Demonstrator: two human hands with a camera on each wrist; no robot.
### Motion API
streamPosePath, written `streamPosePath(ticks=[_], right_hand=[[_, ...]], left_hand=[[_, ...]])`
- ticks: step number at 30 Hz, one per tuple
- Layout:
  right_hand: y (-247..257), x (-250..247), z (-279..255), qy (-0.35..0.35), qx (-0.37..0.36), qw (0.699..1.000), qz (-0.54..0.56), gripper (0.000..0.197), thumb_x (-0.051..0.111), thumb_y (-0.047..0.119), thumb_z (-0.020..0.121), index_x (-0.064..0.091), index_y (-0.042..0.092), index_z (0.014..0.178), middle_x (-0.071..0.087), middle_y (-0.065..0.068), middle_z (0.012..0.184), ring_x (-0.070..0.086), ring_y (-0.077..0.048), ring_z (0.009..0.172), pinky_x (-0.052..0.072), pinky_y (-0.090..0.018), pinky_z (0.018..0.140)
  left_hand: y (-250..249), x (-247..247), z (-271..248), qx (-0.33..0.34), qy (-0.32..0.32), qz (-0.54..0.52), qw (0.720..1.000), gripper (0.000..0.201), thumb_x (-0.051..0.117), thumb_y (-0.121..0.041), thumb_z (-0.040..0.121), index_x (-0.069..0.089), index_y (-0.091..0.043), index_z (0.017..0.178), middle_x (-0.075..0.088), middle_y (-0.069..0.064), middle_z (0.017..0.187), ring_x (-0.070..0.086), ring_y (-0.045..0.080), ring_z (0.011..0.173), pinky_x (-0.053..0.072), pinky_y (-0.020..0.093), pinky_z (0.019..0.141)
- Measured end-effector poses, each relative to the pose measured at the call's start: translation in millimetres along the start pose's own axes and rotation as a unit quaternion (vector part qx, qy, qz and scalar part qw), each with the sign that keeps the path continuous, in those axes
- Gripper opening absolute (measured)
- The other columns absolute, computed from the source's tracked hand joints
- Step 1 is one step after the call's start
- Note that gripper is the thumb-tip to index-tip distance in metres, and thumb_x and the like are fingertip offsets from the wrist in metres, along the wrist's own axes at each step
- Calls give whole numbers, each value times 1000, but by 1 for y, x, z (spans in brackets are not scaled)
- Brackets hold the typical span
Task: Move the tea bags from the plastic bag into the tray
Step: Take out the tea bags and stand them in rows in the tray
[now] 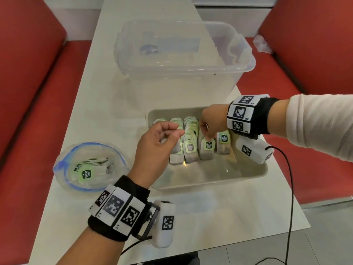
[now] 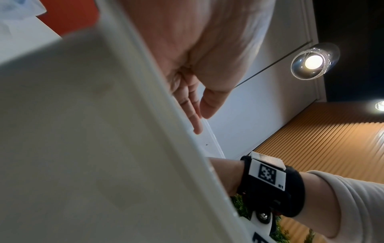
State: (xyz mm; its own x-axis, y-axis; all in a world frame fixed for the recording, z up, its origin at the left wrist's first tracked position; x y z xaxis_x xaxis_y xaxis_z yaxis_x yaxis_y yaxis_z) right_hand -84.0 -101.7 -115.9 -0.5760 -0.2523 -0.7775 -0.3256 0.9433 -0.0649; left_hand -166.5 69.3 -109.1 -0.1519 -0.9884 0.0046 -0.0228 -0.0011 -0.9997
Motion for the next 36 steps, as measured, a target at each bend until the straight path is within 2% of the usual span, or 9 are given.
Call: streamPosePath(ticks=[4, 11, 14, 19, 21, 25, 30, 33, 36], right_hand=[[5, -1, -10, 14, -39, 999, 9, 6, 70, 23, 78, 65, 20, 76, 62, 7, 70, 52, -9, 61, 41, -19, 56], [24, 36, -9, 221, -93, 971, 15, 34, 61, 4, 84, 64, 15, 117, 65, 4, 85, 56, -18, 64, 39, -4, 40], [25, 37, -3, 227, -87, 970, 1, 37, 60, 4, 85, 61, 15, 121, 66, -4, 98, 55, -14, 60, 39, -4, 40], [24, 30, -4, 232, -80, 969, 22, 32, 65, 10, 84, 65, 13, 115, 64, 5, 88, 54, -13, 60, 40, -8, 42], [24, 15, -13, 194, -75, 977, 51, 25, 67, 17, 83, 68, 15, 108, 64, 5, 84, 56, -12, 62, 44, -15, 50], [23, -33, -54, -37, -71, 975, 209, 11, 63, 29, 87, 64, 19, 92, 66, 8, 77, 56, -9, 56, 46, -21, 60], [34, -33, -93, -233, -41, 874, 424, 15, 67, 30, 84, 61, 21, 94, 64, 8, 76, 53, 2, 47, 44, -16, 51], [46, -18, -99, -252, -41, 836, 487, 28, 73, 29, 79, 60, 23, 104, 67, 6, 87, 53, 5, 53, 44, -20, 58], [59, -10, -104, -353, -6, 799, 487, 30, 78, 26, 73, 58, 25, 96, 60, 9, 85, 49, 5, 57, 36, -15, 59]], left_hand=[[0, -1, 1, -3, 8, 1, 1000, 28, 47, 5, 88, 60, -18, 97, 71, -4, 91, 63, -2, 85, 46, 8, 64], [2, -3, 2, -11, 10, 8, 1000, 40, 40, 12, 83, 60, -19, 97, 71, -5, 92, 62, 1, 80, 49, 15, 59], [1, -2, 2, -9, 13, 6, 1000, 40, 39, 14, 82, 59, -18, 96, 71, -4, 92, 61, -4, 77, 44, 9, 56], [1, -2, 3, -6, 21, 8, 1000, 42, 39, 16, 81, 59, -17, 97, 70, -1, 96, 62, -2, 84, 46, 10, 60], [-1, -4, 3, 2, 24, 9, 1000, 43, 40, 17, 83, 57, -19, 101, 69, -2, 102, 62, -2, 93, 51, 16, 69], [-9, -9, 3, 29, 16, 8, 999, 66, 46, 20, 83, 41, -32, 123, 53, -9, 128, 56, -16, 97, 50, 18, 75], [-17, -12, 0, 32, 22, -2, 999, 89, 48, 16, 85, 20, -56, 130, 37, -17, 142, 56, 0, 108, 47, 42, 95], [-21, -9, -2, 39, 47, -7, 998, 89, 52, 11, 86, 17, -58, 131, 36, -20, 144, 54, -4, 83, 48, 36, 89], [-26, -6, -5, 47, 49, 6, 998, 89, 60, 1, 86, 14, -61, 132, 37, -26, 141, 47, 17, 75, 50, 36, 76]])
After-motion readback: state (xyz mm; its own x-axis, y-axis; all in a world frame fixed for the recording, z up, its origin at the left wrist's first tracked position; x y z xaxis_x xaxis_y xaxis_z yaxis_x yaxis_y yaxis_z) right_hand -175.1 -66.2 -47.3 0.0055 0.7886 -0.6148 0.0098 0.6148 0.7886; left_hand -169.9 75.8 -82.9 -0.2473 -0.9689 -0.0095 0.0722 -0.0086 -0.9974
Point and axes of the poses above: each hand's wrist, its own z-axis towards the middle knuckle, its own x-axis out of the palm, y = z × x, the point moved 4 cm from there along z, towards the middle knuckle
